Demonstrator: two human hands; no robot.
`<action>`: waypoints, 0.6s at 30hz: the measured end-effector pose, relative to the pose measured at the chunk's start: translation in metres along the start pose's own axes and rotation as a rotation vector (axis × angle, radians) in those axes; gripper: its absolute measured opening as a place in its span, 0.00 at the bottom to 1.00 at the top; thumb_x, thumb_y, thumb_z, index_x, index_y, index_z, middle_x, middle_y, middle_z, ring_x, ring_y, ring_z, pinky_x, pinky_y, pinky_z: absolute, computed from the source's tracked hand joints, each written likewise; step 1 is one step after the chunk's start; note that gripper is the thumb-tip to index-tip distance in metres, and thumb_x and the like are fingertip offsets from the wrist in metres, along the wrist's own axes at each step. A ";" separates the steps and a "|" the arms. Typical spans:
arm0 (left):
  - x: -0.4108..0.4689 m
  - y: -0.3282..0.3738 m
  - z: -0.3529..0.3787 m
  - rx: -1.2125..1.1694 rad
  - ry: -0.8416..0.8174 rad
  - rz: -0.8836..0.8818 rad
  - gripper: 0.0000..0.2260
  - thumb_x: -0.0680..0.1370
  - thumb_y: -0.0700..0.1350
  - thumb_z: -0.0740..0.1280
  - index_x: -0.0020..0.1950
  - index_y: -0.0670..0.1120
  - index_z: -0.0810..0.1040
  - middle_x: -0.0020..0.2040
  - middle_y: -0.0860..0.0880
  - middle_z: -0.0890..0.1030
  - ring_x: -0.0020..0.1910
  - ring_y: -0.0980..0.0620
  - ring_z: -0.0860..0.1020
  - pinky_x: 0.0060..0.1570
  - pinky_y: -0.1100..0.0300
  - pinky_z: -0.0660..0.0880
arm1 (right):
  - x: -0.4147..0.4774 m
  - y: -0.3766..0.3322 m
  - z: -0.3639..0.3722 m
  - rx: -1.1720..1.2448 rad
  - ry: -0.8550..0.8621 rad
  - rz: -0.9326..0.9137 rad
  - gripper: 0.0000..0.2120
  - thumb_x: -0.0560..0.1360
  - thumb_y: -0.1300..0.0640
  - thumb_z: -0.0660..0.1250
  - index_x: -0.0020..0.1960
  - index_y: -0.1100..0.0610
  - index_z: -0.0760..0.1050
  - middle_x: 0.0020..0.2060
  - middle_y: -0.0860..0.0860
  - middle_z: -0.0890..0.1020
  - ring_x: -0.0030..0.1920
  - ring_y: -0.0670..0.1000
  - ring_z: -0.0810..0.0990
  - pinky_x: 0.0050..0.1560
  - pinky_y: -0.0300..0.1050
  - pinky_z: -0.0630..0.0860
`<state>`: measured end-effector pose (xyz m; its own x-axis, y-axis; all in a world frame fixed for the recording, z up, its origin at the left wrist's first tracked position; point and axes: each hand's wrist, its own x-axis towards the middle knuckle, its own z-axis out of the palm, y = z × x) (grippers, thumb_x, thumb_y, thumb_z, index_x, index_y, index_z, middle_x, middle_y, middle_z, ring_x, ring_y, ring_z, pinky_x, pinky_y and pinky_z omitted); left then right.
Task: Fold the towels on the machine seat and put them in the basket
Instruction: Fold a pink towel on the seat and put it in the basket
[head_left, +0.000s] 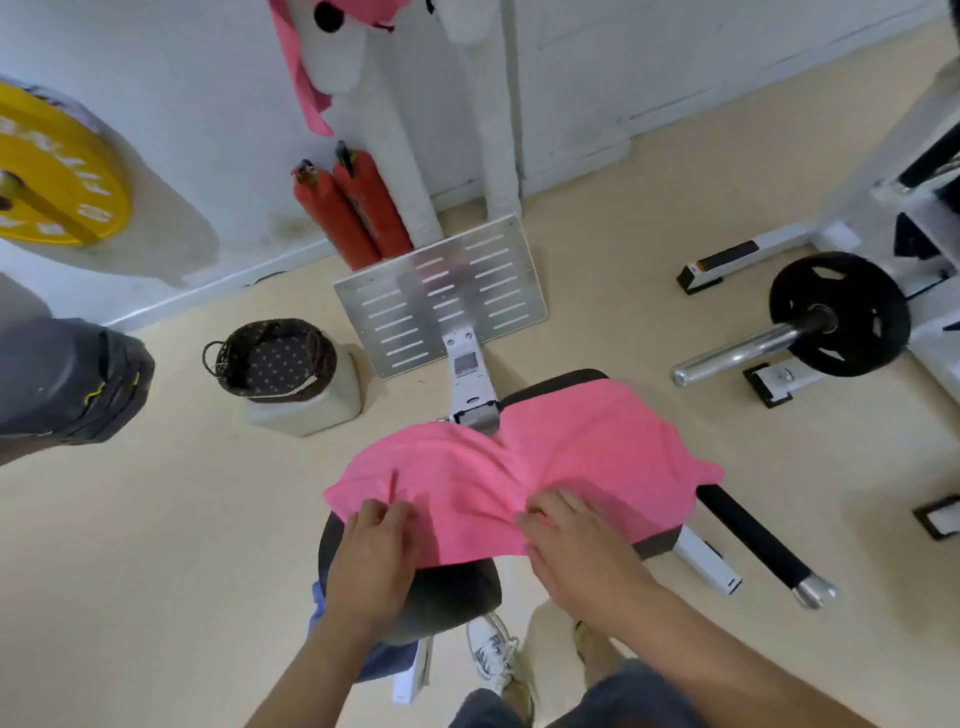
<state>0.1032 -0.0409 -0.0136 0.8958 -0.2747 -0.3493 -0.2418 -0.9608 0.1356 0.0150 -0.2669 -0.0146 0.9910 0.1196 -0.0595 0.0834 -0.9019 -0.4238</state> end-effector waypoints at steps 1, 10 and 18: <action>0.001 -0.003 0.002 -0.031 0.003 -0.052 0.08 0.79 0.47 0.60 0.50 0.45 0.75 0.46 0.45 0.75 0.41 0.42 0.73 0.38 0.54 0.69 | 0.006 -0.015 0.011 -0.008 -0.022 -0.032 0.15 0.63 0.57 0.76 0.48 0.51 0.80 0.46 0.46 0.79 0.48 0.48 0.78 0.48 0.46 0.80; 0.020 -0.020 0.002 -0.256 0.076 -0.262 0.16 0.79 0.45 0.56 0.66 0.44 0.63 0.48 0.43 0.80 0.44 0.41 0.79 0.37 0.57 0.67 | 0.036 -0.085 0.073 -0.120 -0.033 -0.019 0.21 0.58 0.55 0.78 0.50 0.50 0.78 0.43 0.47 0.77 0.46 0.51 0.77 0.48 0.48 0.68; -0.009 -0.055 -0.014 -1.186 0.108 -0.661 0.03 0.68 0.42 0.67 0.35 0.44 0.77 0.29 0.48 0.77 0.30 0.51 0.73 0.31 0.62 0.69 | 0.044 -0.092 0.085 -0.199 0.097 -0.105 0.08 0.62 0.64 0.65 0.37 0.53 0.77 0.32 0.48 0.74 0.35 0.52 0.73 0.41 0.44 0.63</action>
<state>0.1130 0.0150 -0.0051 0.7562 0.2775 -0.5926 0.6539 -0.2866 0.7002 0.0422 -0.1431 -0.0554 0.9804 0.1855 0.0665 0.1961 -0.9517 -0.2362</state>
